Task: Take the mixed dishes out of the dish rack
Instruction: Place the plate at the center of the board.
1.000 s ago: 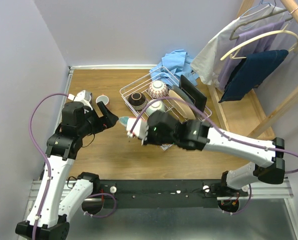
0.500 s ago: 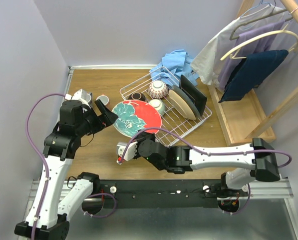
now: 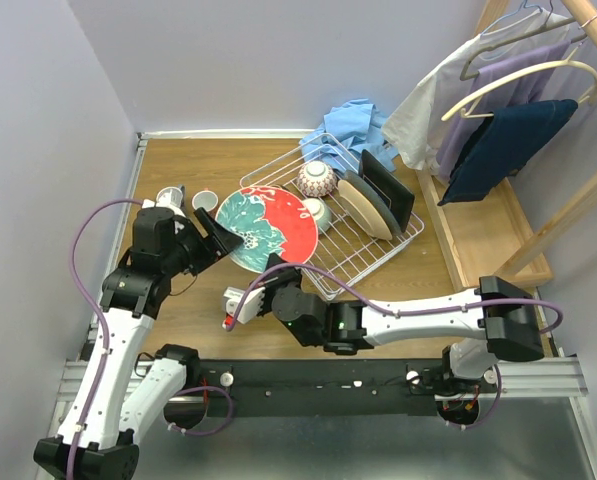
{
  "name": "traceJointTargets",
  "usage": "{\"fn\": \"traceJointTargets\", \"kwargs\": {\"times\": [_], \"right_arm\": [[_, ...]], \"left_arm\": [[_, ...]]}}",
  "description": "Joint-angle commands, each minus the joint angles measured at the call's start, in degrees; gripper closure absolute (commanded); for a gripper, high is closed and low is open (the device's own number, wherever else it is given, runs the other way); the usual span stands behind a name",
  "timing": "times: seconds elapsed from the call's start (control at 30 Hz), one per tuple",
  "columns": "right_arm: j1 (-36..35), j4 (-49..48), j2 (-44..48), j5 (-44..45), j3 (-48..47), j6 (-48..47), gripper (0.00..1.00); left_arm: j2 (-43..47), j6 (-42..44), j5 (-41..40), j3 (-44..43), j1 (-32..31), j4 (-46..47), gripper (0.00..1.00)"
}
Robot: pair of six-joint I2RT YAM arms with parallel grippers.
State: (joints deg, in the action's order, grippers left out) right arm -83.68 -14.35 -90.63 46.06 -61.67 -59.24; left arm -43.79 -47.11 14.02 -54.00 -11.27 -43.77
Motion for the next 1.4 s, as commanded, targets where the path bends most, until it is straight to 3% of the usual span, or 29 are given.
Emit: {"fn": "traceJointTargets", "kwargs": {"times": [0.0,0.1,0.3,0.43,0.5,0.6,0.63,0.83,1.0,1.13,1.37], "right_arm": [[-0.61,-8.68,-0.60,3.68,-2.49,-1.23,0.99],[-0.61,-7.72,-1.39,3.68,-2.75,0.27,0.99],[-0.70,-6.57,-2.01,3.59,-2.93,2.02,0.99],[-0.78,-6.13,-1.83,2.54,-2.49,2.47,0.97],[-0.87,-5.43,-1.66,1.75,-2.40,3.16,0.89],[-0.96,-2.02,-1.13,0.70,-3.10,5.80,0.64],[-0.96,-1.04,-1.04,0.00,-3.28,6.59,0.49],[-1.05,8.09,1.15,-2.90,-4.95,14.76,0.13],[-1.05,13.72,6.41,-5.72,-4.34,22.93,0.01],[-1.05,17.86,10.28,-6.87,-3.38,27.95,0.00],[-0.43,21.11,16.79,-7.92,-1.17,35.32,0.00]], "left_arm": [[2.21,-3.68,3.03,3.54,-0.07,5.71,0.27],[3.36,-5.35,2.50,5.21,-0.07,7.47,0.36],[6.52,-9.48,0.48,8.91,-0.07,11.07,0.65],[8.01,-10.19,-0.83,9.88,-0.07,11.86,1.00],[8.46,-10.45,-1.54,9.79,-0.07,11.60,1.00],[8.98,-10.54,-2.94,9.44,-0.07,11.07,1.00],[9.16,-10.54,-3.30,9.44,-0.07,10.64,1.00],[11.00,-11.42,-8.56,9.17,0.02,9.76,1.00],[11.36,-11.60,-15.58,7.86,0.02,8.26,1.00],[11.27,-11.34,-21.73,6.71,0.28,6.77,1.00],[8.72,-11.68,-24.39,7.32,3.53,7.12,1.00]]}}
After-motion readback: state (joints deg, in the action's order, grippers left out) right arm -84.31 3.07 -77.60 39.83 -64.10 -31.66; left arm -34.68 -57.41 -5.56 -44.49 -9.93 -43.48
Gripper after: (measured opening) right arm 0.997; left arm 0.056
